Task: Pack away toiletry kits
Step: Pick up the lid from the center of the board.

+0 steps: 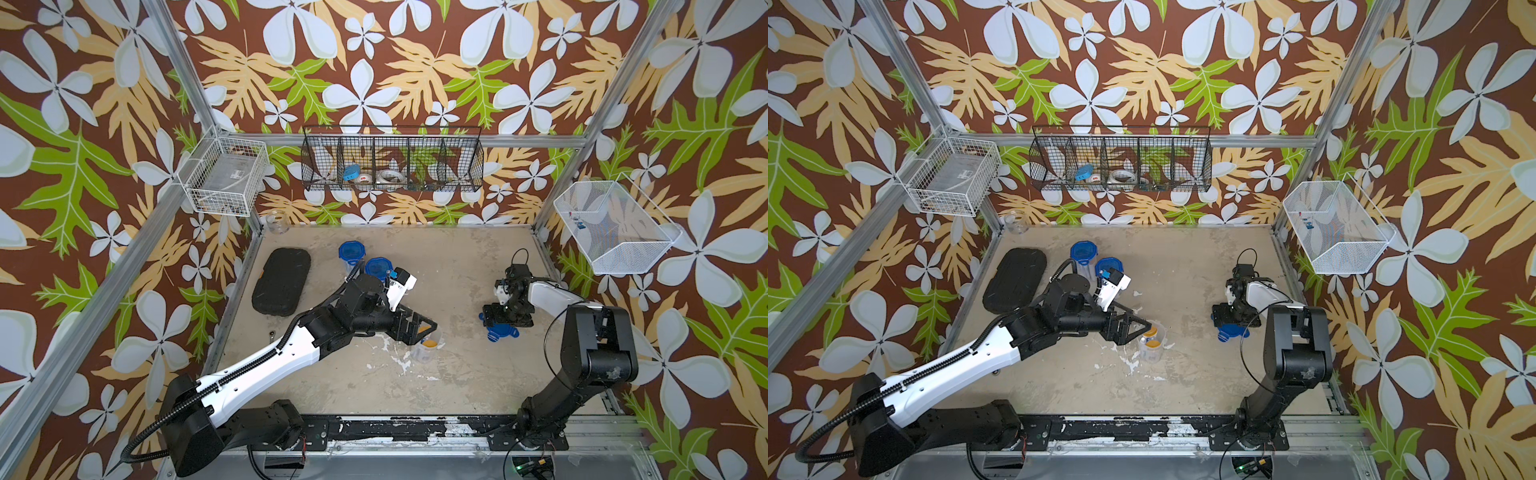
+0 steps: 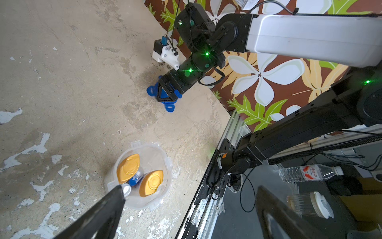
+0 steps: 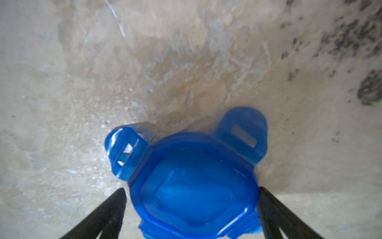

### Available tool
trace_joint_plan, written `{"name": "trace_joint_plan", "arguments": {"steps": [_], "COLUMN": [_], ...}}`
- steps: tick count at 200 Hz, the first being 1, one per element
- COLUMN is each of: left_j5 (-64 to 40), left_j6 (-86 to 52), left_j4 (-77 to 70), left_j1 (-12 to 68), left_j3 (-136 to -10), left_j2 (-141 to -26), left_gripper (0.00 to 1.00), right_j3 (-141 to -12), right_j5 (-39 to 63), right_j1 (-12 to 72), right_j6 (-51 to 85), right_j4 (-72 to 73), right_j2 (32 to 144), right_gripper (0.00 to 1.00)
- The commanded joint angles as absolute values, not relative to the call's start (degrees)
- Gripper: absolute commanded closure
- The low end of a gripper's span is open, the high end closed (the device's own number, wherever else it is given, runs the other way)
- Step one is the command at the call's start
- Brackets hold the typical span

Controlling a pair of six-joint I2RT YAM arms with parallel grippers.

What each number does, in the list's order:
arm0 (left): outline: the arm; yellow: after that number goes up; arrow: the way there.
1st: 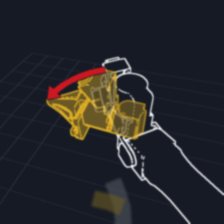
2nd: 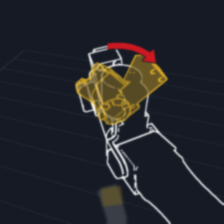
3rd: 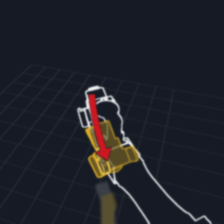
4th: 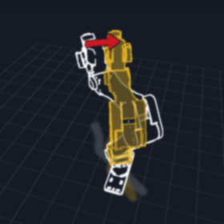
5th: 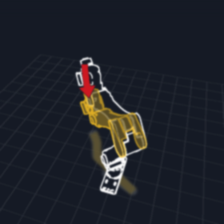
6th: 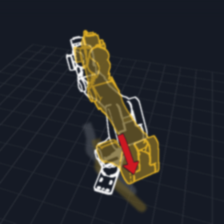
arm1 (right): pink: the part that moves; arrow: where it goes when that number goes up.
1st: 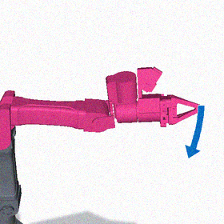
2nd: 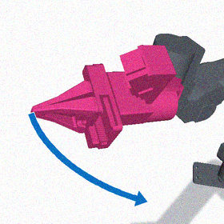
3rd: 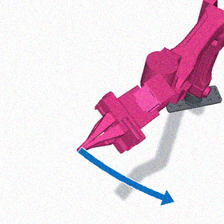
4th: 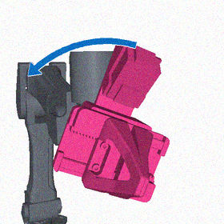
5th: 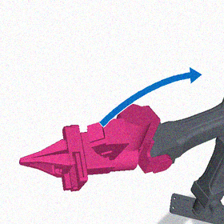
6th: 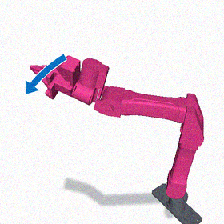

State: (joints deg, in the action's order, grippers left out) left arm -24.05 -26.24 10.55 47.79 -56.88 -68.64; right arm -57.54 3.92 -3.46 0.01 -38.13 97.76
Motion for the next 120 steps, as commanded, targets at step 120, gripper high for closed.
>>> {"name": "trace_joint_plan", "arguments": {"steps": [120], "left_j5": [-16.4], "left_j6": [-28.4], "left_j4": [14.0], "left_j1": [46.5], "left_j3": [-54.1], "left_j2": [-63.9], "left_gripper": [0.03], "right_j3": [-58.3], "right_j5": [0.0], "right_j1": [-0.1], "right_j6": [0.2], "right_j4": [-40.9], "right_j2": [93.6], "right_gripper": [0.18]}}
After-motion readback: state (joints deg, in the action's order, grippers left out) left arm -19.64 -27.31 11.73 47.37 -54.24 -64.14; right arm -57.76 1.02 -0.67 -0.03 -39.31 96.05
